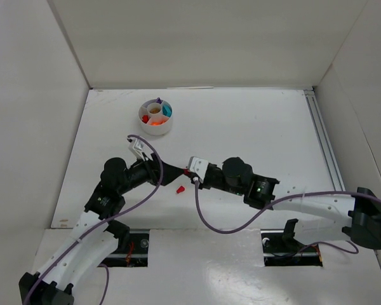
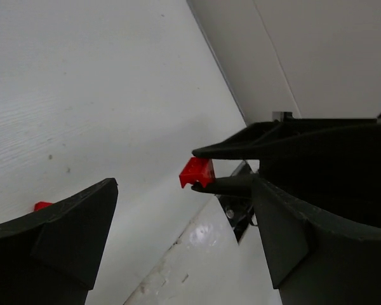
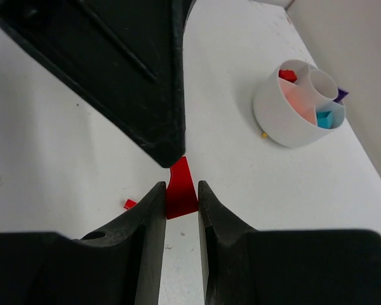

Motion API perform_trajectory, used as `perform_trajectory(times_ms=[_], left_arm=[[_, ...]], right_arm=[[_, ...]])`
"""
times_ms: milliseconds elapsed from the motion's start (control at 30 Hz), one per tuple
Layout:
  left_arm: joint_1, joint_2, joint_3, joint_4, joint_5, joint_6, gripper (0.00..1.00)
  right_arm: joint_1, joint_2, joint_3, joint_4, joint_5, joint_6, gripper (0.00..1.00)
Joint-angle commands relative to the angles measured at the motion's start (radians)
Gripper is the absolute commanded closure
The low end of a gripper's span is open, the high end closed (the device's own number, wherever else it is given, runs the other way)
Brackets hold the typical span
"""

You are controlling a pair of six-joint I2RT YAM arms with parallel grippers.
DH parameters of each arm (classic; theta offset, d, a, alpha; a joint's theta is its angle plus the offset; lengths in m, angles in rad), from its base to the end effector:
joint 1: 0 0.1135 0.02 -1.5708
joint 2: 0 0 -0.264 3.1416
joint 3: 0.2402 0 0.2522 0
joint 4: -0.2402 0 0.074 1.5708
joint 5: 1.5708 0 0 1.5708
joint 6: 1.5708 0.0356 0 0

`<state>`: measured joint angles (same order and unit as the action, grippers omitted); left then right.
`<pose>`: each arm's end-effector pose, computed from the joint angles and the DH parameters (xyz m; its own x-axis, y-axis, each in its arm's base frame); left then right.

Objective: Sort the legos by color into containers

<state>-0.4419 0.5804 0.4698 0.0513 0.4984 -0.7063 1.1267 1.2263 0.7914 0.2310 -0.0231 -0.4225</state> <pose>0.1323 -0.0814 0.2846 -0.5645 -0.3636 -0.7411 0.5792 0.4652 -0.6694 0.1220 0.2582 0.2910 0.2948 -0.3345 -0.8951 -0.8679 0.2982 -0.3973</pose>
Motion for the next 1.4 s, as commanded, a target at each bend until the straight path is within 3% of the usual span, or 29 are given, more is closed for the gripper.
perform_trajectory(times_ms=[0,167,533,1000,1367], left_arm=[[-0.003,0.010,-0.020,0.249,0.206,0.004,0.17],[-0.003,0.032,-0.030,0.292,0.230,-0.005,0.31],[-0.003,0.051,-0.030,0.269,0.161,-0.016,0.43],[-0.003,0.101,-0.030,0.351,0.195,-0.038,0.48],[-0.003,0.101,-0.011,0.317,0.186,-0.021,0.52]], right_arm=[[0.004,-0.030,0.000,-0.018,0.048,0.002,0.87],[0.004,-0.039,0.011,-0.018,0.038,-0.007,0.87],[0.004,-0.071,0.020,-0.018,-0.005,-0.027,0.87],[0.004,-0.090,0.029,0.013,-0.057,-0.036,0.86],[0.004,-0.117,0.029,0.082,-0.046,-0.036,0.86]])
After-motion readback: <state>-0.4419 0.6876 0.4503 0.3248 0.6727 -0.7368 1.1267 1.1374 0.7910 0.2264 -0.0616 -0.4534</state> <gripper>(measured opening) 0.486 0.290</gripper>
